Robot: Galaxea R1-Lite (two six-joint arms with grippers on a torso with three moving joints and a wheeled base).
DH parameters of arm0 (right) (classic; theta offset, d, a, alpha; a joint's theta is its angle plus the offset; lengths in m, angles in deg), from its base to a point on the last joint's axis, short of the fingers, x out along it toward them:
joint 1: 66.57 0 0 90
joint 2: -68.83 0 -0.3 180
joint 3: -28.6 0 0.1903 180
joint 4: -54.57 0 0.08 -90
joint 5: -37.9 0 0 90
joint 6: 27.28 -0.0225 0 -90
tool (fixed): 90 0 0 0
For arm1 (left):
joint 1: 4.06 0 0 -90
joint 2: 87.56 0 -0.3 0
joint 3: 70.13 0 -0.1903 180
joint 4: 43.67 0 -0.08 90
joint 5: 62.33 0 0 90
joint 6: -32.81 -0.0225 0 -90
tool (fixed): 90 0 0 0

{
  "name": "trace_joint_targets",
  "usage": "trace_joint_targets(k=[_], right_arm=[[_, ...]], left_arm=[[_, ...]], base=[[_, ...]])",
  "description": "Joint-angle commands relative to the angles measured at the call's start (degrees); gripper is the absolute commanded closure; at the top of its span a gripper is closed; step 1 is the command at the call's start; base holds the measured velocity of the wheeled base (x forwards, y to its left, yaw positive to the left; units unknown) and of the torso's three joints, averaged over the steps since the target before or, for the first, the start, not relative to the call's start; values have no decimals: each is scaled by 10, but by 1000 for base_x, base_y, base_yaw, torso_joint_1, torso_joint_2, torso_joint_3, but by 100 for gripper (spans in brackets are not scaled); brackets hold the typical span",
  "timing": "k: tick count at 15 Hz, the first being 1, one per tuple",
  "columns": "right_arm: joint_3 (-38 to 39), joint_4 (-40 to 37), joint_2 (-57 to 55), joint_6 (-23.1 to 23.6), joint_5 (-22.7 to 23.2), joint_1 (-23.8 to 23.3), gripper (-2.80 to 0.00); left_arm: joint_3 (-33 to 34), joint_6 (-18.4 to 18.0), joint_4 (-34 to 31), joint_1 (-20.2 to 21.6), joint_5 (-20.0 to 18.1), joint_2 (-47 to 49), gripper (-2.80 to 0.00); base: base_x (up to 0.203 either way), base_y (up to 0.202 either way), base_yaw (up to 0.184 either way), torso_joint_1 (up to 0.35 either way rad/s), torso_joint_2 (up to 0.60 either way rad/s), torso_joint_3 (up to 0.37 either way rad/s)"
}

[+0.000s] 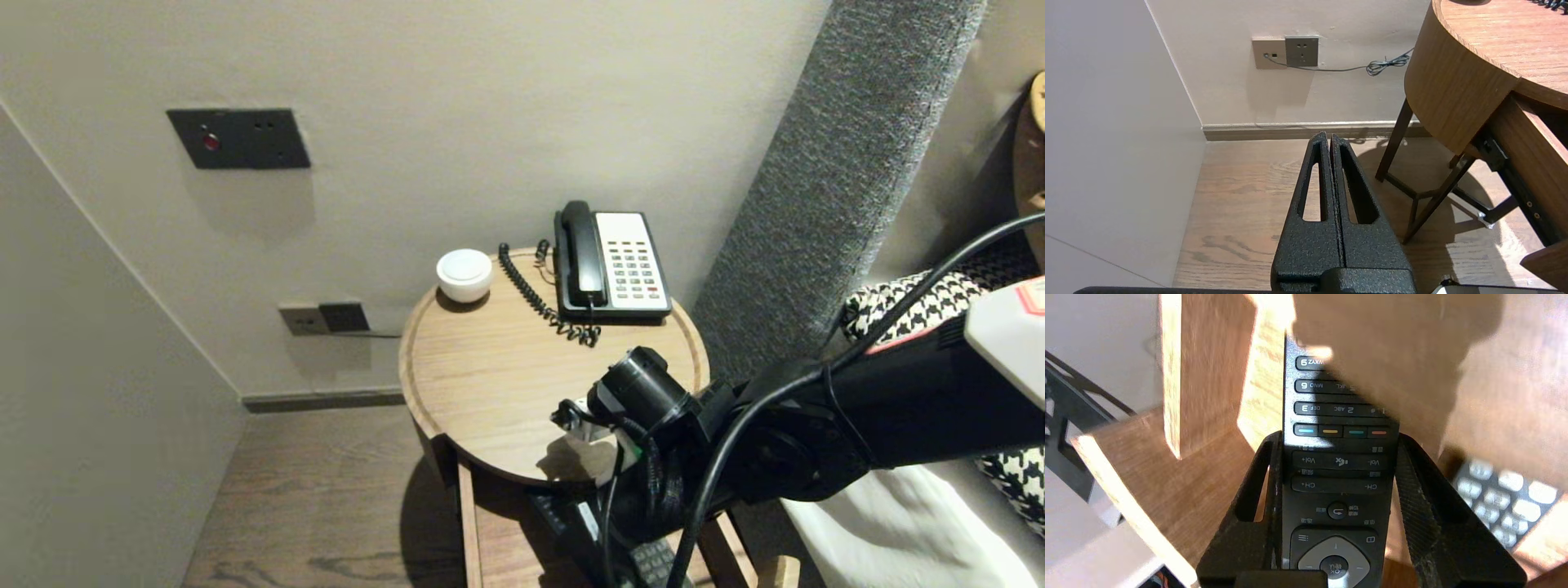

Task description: Put the remote controls on the table in the drawer one by one

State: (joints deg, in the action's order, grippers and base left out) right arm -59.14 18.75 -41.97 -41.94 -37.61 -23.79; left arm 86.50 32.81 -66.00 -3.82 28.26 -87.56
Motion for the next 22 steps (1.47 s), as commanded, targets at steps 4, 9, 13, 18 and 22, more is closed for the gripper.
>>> trace_joint_targets(k=[4, 9, 13, 18, 22], right_arm=[[-12, 0, -16, -11, -47, 19, 0], [6, 48, -11, -75, -145, 52, 0], [17, 50, -14, -81, -164, 57, 0], [35, 110, -14, -93, -171, 57, 0], [43, 114, -13, -98, -173, 57, 0]], left_arm=[[0, 0, 0, 0, 0, 0, 0], [0, 0, 0, 0, 0, 0, 0], [0, 0, 0, 0, 0, 0, 0], [0, 0, 0, 0, 0, 0, 0], [0, 0, 0, 0, 0, 0, 0]], base=[[0, 0, 0, 0, 0, 0], [0, 0, 0, 0, 0, 0], [0, 0, 0, 0, 0, 0], [0, 0, 0, 0, 0, 0], [0, 0, 0, 0, 0, 0]])
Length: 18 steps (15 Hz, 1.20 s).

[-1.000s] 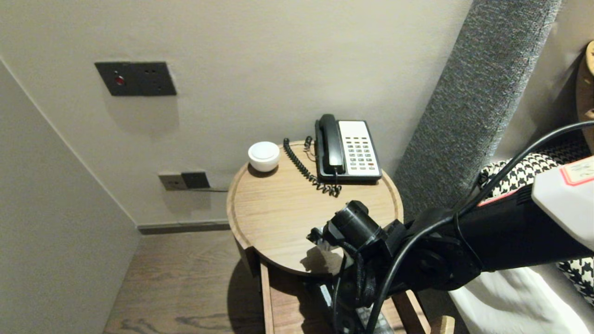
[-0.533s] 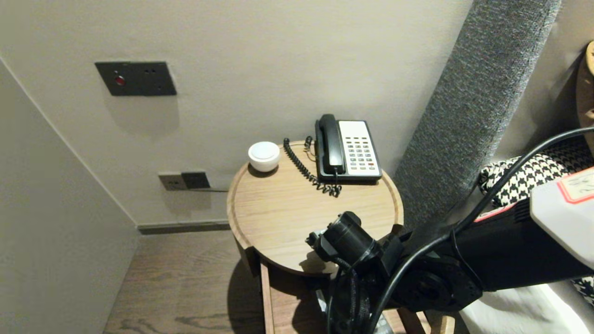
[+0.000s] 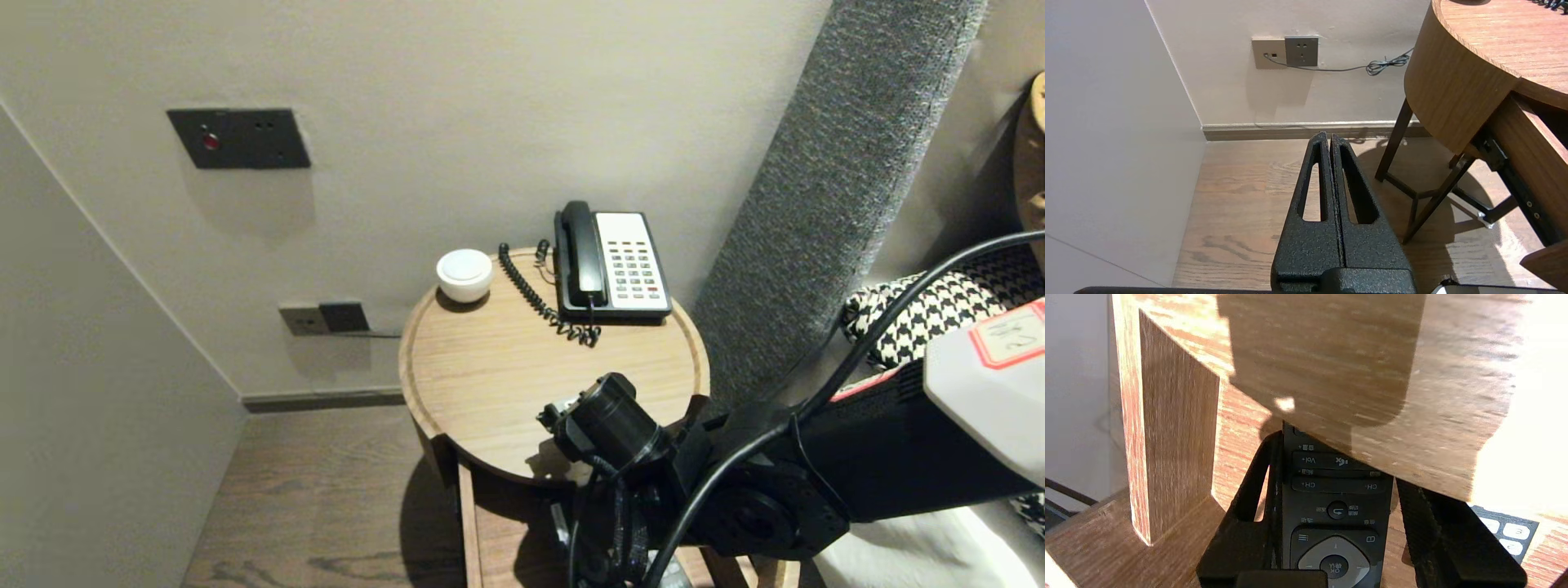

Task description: Put the remote controls on the table in the drawer one by one

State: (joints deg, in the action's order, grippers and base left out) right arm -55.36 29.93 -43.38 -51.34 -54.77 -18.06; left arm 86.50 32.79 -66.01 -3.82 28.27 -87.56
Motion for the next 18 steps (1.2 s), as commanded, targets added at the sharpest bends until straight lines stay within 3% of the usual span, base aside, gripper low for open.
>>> trace_joint_targets(k=[1, 7, 8, 10, 18], right_arm=[[8, 7, 1, -5, -4, 0, 0], [72, 121, -1, -5, -40, 20, 0], [72, 121, -1, -5, -40, 20, 0], [73, 128, -5, -4, -82, 37, 0], [88, 136, -24, 0, -115, 56, 0]], left_arm=[[0, 0, 0, 0, 0, 0, 0], [0, 0, 0, 0, 0, 0, 0], [0, 0, 0, 0, 0, 0, 0], [0, 0, 0, 0, 0, 0, 0], [0, 0, 0, 0, 0, 0, 0]], base=[[0, 0, 0, 0, 0, 0], [0, 0, 0, 0, 0, 0], [0, 0, 0, 0, 0, 0], [0, 0, 0, 0, 0, 0], [0, 0, 0, 0, 0, 0]])
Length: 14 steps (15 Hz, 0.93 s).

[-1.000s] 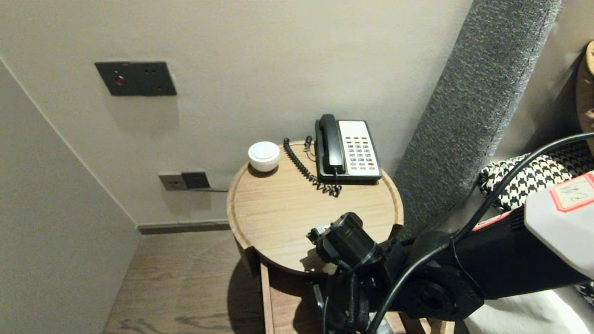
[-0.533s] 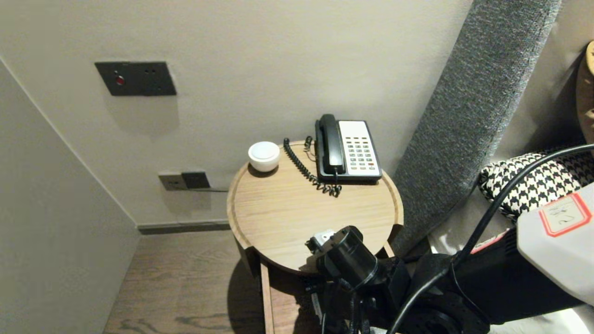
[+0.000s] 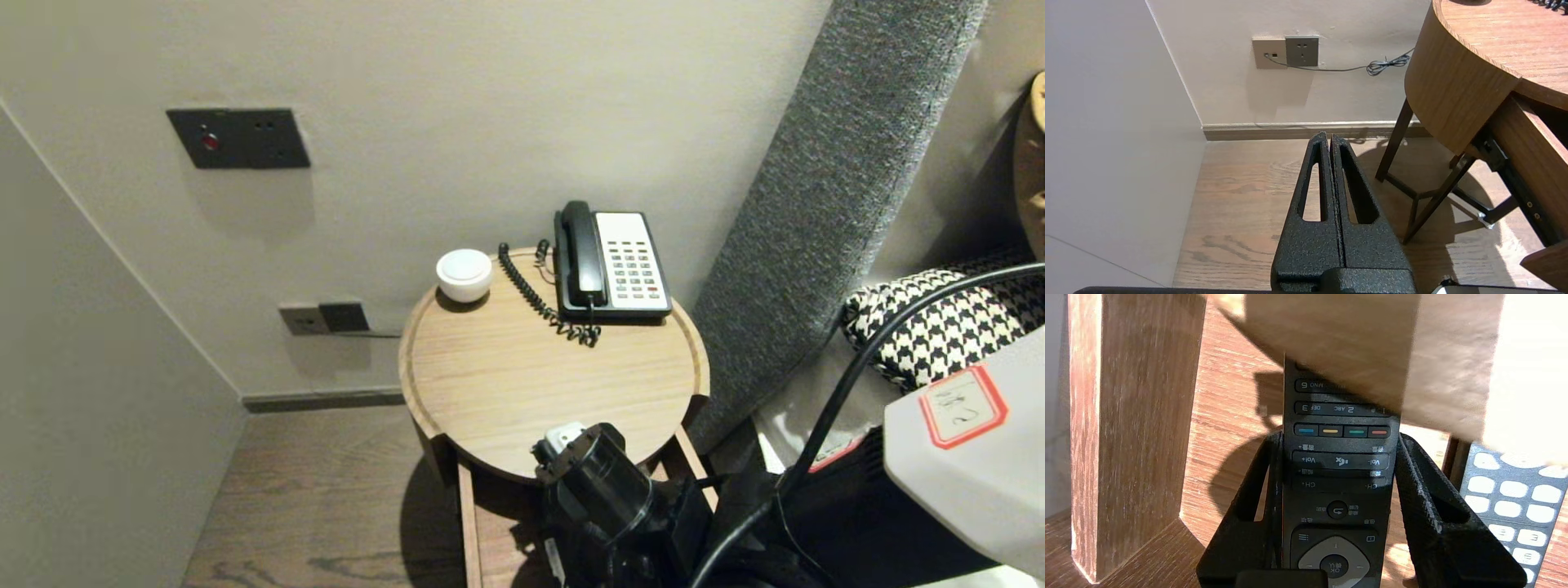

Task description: Put the remote controls on the table in the drawer one by one

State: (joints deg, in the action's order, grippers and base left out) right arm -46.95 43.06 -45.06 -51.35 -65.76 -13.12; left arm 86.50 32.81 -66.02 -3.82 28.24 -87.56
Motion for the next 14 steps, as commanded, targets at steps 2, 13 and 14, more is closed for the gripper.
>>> trace_joint_targets(k=[2, 13, 14], right_arm=[[8, 20, -14, 3, -12, 9, 0], [10, 54, -41, 14, -23, 6, 0], [8, 55, -47, 13, -19, 5, 0]], left_arm=[[0, 0, 0, 0, 0, 0, 0], [0, 0, 0, 0, 0, 0, 0], [0, 0, 0, 0, 0, 0, 0]], base=[[0, 0, 0, 0, 0, 0], [0, 0, 0, 0, 0, 0], [0, 0, 0, 0, 0, 0]])
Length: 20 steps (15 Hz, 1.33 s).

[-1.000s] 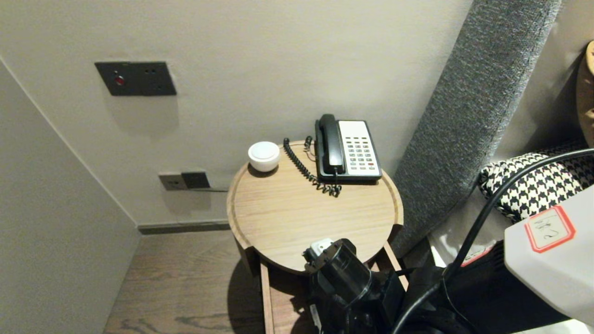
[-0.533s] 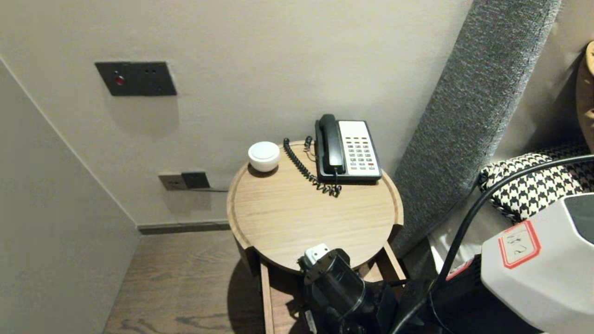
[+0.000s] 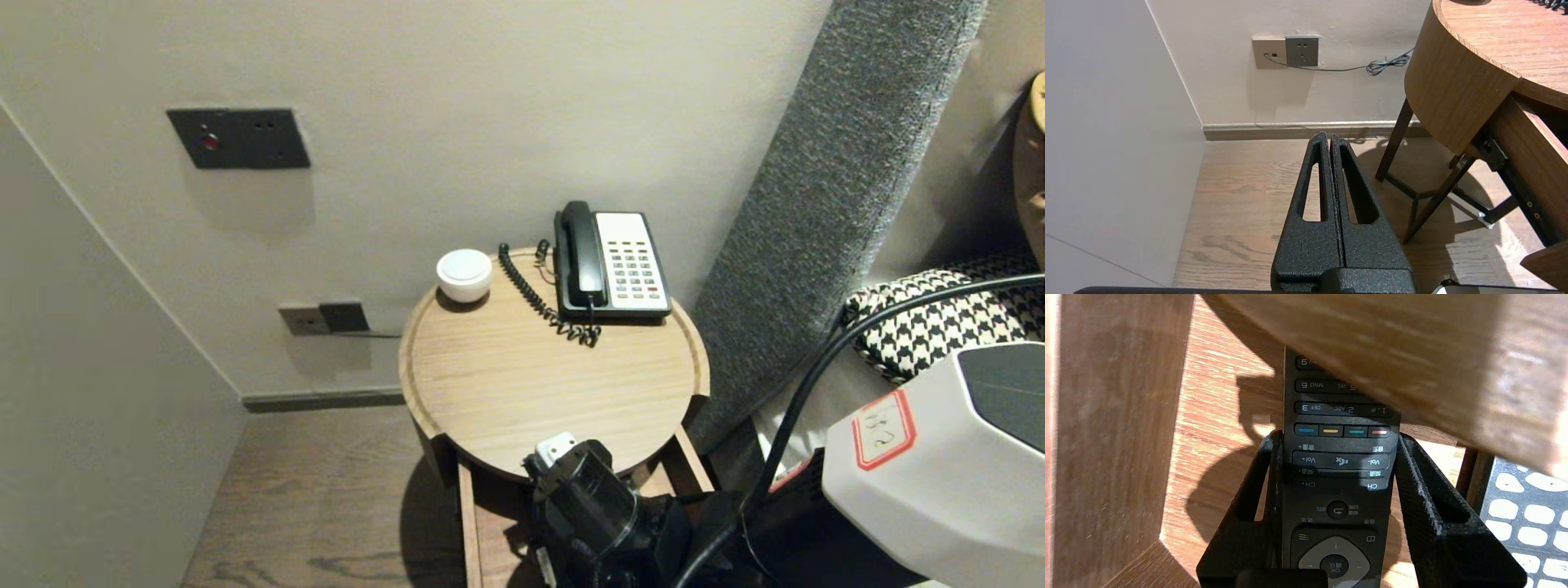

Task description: Put the remote controls on the table in the drawer one by one

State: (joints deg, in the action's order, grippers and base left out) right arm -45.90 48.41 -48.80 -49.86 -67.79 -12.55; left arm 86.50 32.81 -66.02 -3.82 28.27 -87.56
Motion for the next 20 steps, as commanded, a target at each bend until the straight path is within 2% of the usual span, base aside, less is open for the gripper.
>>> trace_joint_targets(k=[1, 16, 17, 20], right_arm=[[-3, 1, -12, -2, 5, -1, 0], [-5, 1, -24, -2, 12, -8, 0], [-5, 1, -24, -2, 12, -8, -280], [-7, 1, -14, -4, 12, -7, -280]], left_arm=[[0, 0, 0, 0, 0, 0, 0], [0, 0, 0, 0, 0, 0, 0], [0, 0, 0, 0, 0, 0, 0], [0, 0, 0, 0, 0, 0, 0]], base=[[0, 0, 0, 0, 0, 0], [0, 0, 0, 0, 0, 0], [0, 0, 0, 0, 0, 0], [0, 0, 0, 0, 0, 0]])
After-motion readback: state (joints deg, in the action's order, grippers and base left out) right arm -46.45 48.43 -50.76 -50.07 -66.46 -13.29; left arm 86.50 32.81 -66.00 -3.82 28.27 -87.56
